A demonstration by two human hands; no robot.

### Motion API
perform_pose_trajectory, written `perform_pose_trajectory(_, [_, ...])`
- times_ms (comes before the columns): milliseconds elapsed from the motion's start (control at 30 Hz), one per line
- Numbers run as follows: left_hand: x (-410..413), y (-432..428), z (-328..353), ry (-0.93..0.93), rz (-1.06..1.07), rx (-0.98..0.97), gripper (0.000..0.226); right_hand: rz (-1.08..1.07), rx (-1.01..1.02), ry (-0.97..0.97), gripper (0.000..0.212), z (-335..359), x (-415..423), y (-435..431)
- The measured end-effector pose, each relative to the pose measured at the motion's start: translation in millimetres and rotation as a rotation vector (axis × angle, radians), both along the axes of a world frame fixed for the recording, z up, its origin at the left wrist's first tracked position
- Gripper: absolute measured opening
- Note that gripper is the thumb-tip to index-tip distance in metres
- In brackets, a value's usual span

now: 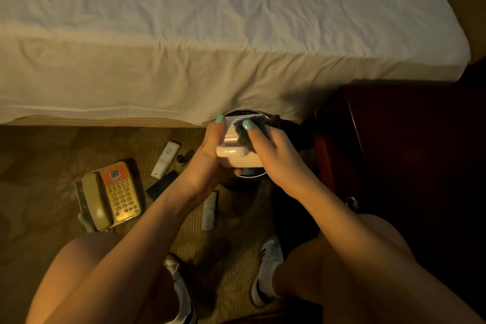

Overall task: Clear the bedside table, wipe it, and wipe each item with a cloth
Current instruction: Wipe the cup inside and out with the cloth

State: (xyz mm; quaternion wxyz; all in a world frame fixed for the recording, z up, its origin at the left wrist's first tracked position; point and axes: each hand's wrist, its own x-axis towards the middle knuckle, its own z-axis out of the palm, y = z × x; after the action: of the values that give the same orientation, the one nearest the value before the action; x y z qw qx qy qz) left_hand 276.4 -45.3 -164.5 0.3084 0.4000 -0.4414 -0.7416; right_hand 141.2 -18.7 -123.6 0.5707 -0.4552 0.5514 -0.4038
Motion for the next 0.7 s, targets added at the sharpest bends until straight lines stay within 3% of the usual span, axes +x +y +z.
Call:
perform_pose_trajectory(67, [-1.4, -1.4, 3.7, 0.045, 0.012, 0.119, 0.055, 0.001, 0.016, -0.023, 0.021, 0.9, -0.8, 1.5])
perform_pose_trajectory(167, [0.7, -3.9, -4.6, -0.045, 0.019, 0.079, 0.079, -0.095, 0.109, -0.058, 0.025, -7.7, -1.3, -3.9])
perform_pose_trajectory(233, [5.1, -4.1, -10.7, -0.142, 0.037, -0.036, 0.092, -0.192, 0.197, -0.100, 0.030, -14.5, 0.1, -11.4])
perform_pose_trajectory(367, [6.4, 0.8, -5.8, -0.246, 0.039, -0.478, 0.073, -0.309, 0.323, -0.391, 0.031, -8.5, -1.6, -23.1])
perform_pose_trajectory(433, [6.5, -1.6, -8.1, -0.277, 0.056, -0.577, 0.066, -0.289, 0.314, -0.428, 0.032, -7.0, -2.3, -22.9])
perform_pose_trajectory(633, [-2.7, 2.5, -4.0, -0.200, 0.186, -0.365, 0.047, -0.219, 0.228, -0.325, 0.037, -10.5, -1.3, -15.9])
perform_pose_trajectory(700, [-3.0, -0.5, -4.4, -0.158, 0.173, -0.185, 0.056, -0.117, 0.202, -0.217, 0.038, -7.4, -4.7, -14.0])
